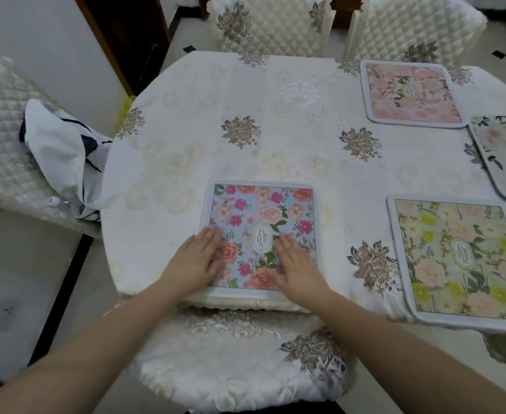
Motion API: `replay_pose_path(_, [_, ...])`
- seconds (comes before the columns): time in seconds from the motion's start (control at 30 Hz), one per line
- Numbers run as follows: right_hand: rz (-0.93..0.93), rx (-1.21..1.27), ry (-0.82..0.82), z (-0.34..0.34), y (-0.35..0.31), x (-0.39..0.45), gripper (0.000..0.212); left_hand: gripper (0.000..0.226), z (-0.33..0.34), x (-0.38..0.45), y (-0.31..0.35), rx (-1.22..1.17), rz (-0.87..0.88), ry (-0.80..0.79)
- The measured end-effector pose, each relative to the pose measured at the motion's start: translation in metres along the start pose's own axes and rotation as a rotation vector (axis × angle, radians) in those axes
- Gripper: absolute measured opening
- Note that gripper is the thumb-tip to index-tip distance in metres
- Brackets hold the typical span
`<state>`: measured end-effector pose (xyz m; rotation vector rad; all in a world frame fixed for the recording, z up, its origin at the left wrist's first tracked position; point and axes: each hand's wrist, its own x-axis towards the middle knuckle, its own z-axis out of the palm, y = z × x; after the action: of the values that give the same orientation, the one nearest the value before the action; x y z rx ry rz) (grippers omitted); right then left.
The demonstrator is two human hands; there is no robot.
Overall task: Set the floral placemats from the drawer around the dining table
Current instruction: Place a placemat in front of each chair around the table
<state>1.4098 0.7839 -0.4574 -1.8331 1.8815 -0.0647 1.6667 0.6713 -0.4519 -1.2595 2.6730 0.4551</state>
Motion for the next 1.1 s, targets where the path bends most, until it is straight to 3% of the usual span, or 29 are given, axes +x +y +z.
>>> replay_pose_path(0.17, [-0.122, -0.135, -0.113, 0.021, -0.021, 0.003, 0.100, 0.078, 0.022, -0.006, 0.034, 0.119, 0.122, -0.131])
replay_pose_path(0.33, [-0.148, -0.228, -0.119, 0.021, -0.003, -0.001, 0.095, 0.086, 0.022, -0.011, 0.018, 0.217, 0.157, -0.214])
replay_pose_path(0.63, [0.023, -0.219, -0.197, -0.016, 0.056, -0.049, 0.086, 0.106, 0.006, -0.030, -0.033, 0.249, 0.098, -0.208])
replay_pose_path(0.8, [0.142, -0.284, -0.186, -0.029, 0.054, -0.065, 0.103, 0.113, 0.002, -0.045, -0.051, 0.268, 0.003, -0.219])
replay_pose_path(0.93, [0.265, -0.202, -0.095, -0.053, 0.024, -0.065, 0.066, 0.088, -0.030, -0.040, -0.025, 0.214, -0.076, -0.266])
replay_pose_path(1.1, [0.339, -0.131, 0.034, -0.083, -0.005, -0.075, 0.062, 0.080, -0.079, -0.016, 0.032, 0.071, -0.108, -0.105])
